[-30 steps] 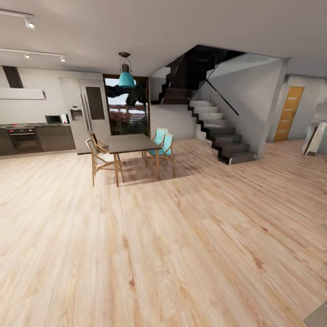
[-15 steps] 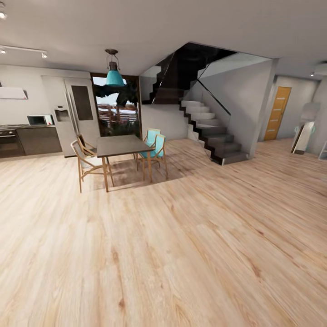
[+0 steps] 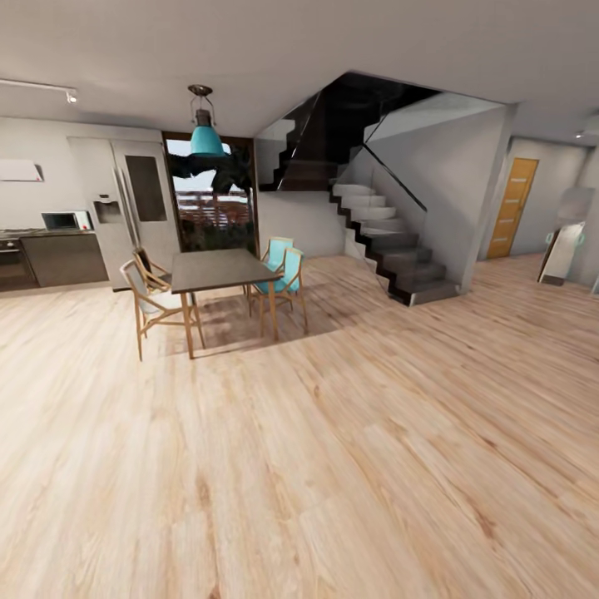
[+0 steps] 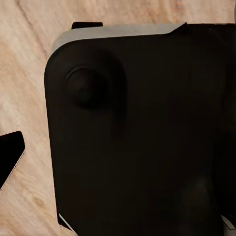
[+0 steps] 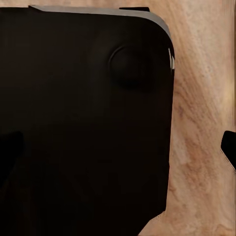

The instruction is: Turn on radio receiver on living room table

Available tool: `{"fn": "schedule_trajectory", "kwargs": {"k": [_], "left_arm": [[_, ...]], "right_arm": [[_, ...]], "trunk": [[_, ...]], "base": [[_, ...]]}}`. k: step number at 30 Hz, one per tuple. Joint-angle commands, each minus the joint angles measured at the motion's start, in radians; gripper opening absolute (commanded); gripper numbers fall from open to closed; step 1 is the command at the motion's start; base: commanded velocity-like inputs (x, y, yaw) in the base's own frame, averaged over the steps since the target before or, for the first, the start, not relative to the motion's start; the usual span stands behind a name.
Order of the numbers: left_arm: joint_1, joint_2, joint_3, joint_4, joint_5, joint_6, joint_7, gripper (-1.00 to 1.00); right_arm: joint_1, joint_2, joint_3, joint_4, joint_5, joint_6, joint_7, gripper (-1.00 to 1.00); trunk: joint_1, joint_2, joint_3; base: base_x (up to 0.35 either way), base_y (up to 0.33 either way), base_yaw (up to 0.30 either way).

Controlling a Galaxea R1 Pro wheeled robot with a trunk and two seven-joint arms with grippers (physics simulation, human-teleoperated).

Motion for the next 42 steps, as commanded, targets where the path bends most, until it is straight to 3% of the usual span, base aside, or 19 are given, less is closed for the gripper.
{"fn": "schedule_trajectory", "kwargs": {"k": [1,12,42], "left_arm": [[0.000,0.000,0.000,0.000,0.000,0.000,0.000,1.00],[0.000,0.000,-0.001,0.000,0.000,0.000,0.000,1.00],[0.000,0.000,0.000,0.000,0.000,0.000,0.000,1.00]], "right_arm": [[0.000,0.000,0.000,0.000,0.000,0.000,0.000,1.00],[0.000,0.000,0.000,0.000,0.000,0.000,0.000,1.00],[0.000,0.000,0.000,0.000,0.000,0.000,0.000,1.00]], "trunk": [[0.000,0.000,0.000],[0.000,0.000,0.000],[0.000,0.000,0.000]], "base": [[0.323,0.000,0.000],[0.323,0.000,-0.040],[0.323,0.000,-0.251]]}}
